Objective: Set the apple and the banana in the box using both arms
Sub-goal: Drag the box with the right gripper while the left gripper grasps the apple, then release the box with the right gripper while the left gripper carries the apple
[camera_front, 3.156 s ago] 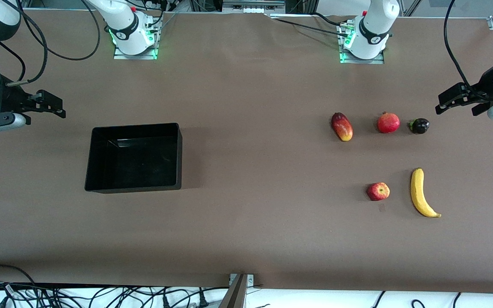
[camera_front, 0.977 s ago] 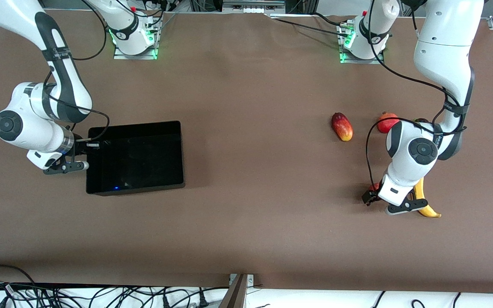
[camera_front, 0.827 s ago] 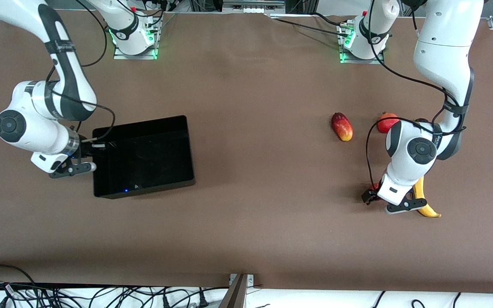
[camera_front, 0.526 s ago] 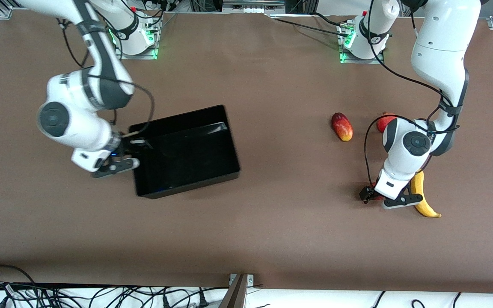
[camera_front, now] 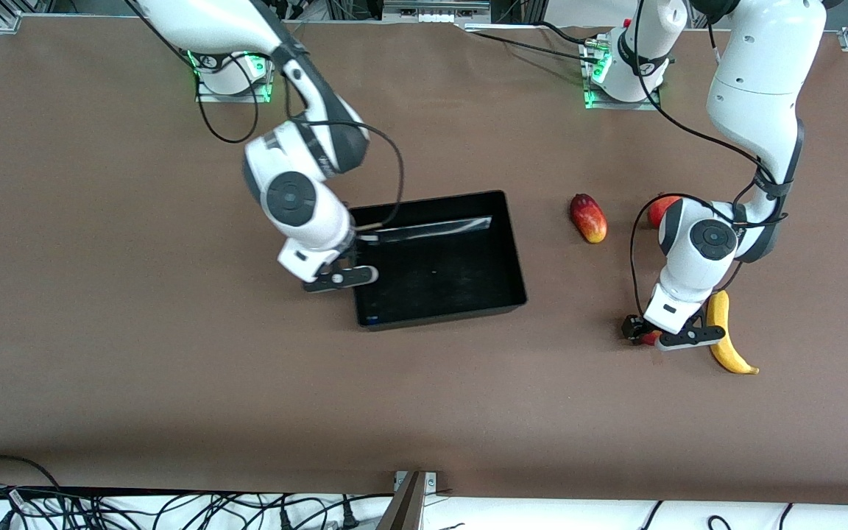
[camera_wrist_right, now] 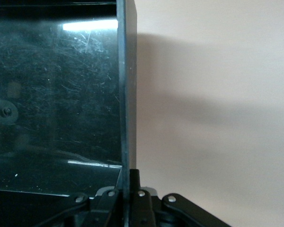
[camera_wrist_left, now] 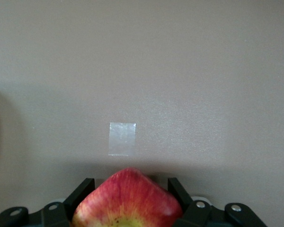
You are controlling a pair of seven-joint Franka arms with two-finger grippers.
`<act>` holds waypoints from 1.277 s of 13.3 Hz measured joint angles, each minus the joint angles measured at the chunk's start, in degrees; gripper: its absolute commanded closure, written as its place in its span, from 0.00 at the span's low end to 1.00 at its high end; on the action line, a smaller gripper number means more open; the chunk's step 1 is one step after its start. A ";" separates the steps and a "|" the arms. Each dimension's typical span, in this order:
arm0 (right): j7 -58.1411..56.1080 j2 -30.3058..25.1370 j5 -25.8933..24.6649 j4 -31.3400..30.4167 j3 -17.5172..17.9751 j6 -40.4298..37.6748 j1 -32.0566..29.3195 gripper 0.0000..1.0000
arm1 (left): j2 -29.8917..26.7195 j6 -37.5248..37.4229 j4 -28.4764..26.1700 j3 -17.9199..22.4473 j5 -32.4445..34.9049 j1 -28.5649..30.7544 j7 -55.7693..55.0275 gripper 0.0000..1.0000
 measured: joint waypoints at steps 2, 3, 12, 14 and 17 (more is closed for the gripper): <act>5.72 4.98 0.46 5.39 -0.02 1.51 2.29 1.00 | 0.00 0.01 0.00 0.03 0.97 0.00 0.05 1.00; 7.91 6.98 0.48 7.07 -0.03 2.99 3.19 1.00 | 0.00 0.01 -0.01 0.05 1.02 0.00 0.13 1.00; 14.59 11.88 0.59 9.30 -0.36 6.24 5.13 0.00 | -15.09 -31.53 1.98 0.25 -3.36 -1.50 6.64 1.00; 14.59 11.87 0.59 9.64 -0.87 6.50 5.05 0.00 | -18.28 -35.50 2.44 -0.66 -7.74 -3.31 3.73 1.00; 14.16 10.52 0.59 11.77 -4.19 3.02 4.62 0.00 | -18.96 -37.51 3.21 -3.53 -8.55 -6.37 -9.45 1.00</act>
